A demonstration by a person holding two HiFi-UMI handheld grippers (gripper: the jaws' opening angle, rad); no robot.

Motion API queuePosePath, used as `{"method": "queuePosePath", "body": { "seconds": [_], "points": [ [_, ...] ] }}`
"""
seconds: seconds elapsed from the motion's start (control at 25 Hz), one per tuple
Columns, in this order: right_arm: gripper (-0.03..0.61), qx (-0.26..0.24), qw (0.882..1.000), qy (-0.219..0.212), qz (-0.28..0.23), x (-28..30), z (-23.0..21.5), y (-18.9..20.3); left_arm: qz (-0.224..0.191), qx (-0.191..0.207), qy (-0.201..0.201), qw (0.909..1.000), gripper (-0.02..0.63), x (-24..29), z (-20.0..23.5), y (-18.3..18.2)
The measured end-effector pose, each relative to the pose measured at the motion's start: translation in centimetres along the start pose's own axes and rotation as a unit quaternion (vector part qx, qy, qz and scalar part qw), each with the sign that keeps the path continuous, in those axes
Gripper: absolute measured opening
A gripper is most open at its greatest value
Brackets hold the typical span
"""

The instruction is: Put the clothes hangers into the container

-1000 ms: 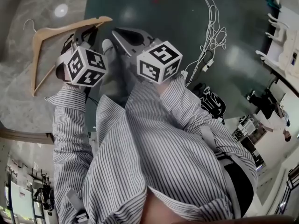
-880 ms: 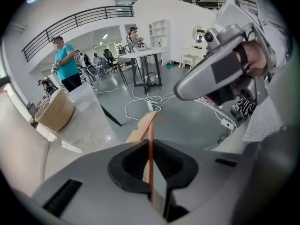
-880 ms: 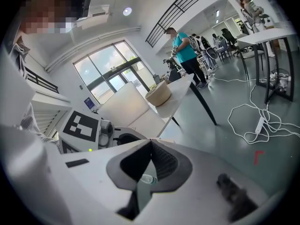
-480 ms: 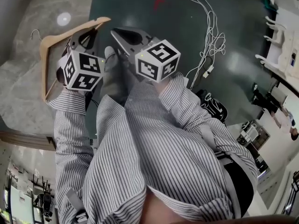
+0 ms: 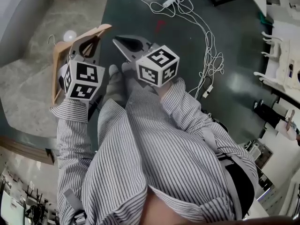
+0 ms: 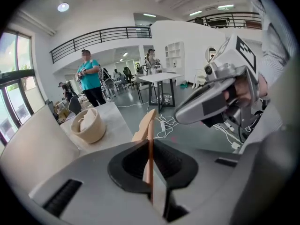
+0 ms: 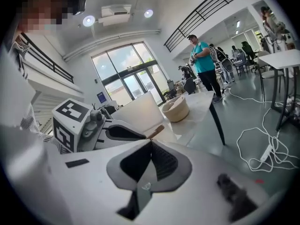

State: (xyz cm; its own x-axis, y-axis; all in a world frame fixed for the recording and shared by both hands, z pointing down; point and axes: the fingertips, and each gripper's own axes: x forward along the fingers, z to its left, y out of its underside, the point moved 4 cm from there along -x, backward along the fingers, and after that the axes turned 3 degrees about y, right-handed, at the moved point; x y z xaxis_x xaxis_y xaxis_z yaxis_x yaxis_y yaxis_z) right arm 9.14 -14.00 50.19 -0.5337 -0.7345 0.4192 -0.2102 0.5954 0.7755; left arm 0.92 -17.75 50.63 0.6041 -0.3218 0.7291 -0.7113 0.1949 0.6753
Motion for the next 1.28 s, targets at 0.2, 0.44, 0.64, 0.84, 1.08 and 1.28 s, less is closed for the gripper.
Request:
{"method": "queuePosePath", "body": {
  "seconds": [0.2,0.44,0.64,0.84,1.08,1.28],
  "points": [
    [0.015,-0.035,0.999,-0.02,-0.013,0.3,2.2,-2.7,-0.026,-0.001,-0.037,0.999,0.04,-2.9,1.9,-1.2],
    [0.014,-0.076,0.996,-0.049,-0.017,0.6,5.6,-4.9,-0.047,-0.001,-0.077,0.9959,0.04,-6.8,3.0,-2.3],
    [0.015,-0.103,0.992,-0.064,-0.025,-0.1,7.0,-6.1,-0.06,0.0,-0.113,0.9918,0.04,-9.3,3.0,-3.5],
    [0.014,-0.142,0.986,-0.079,-0.039,-0.6,7.8,-8.9,-0.084,-0.009,-0.149,0.9853,0.04,-12.1,3.4,-5.3],
    [0.015,-0.168,0.979,-0.096,-0.061,-0.6,9.4,-10.5,-0.105,-0.017,-0.18,0.9779,0.04,-14.6,3.6,-5.7],
    [0.014,-0.175,0.976,-0.113,-0.071,-0.4,10.9,-10.7,-0.123,-0.027,-0.195,0.9727,0.04,-16.0,3.3,-5.5]
  ]
}}
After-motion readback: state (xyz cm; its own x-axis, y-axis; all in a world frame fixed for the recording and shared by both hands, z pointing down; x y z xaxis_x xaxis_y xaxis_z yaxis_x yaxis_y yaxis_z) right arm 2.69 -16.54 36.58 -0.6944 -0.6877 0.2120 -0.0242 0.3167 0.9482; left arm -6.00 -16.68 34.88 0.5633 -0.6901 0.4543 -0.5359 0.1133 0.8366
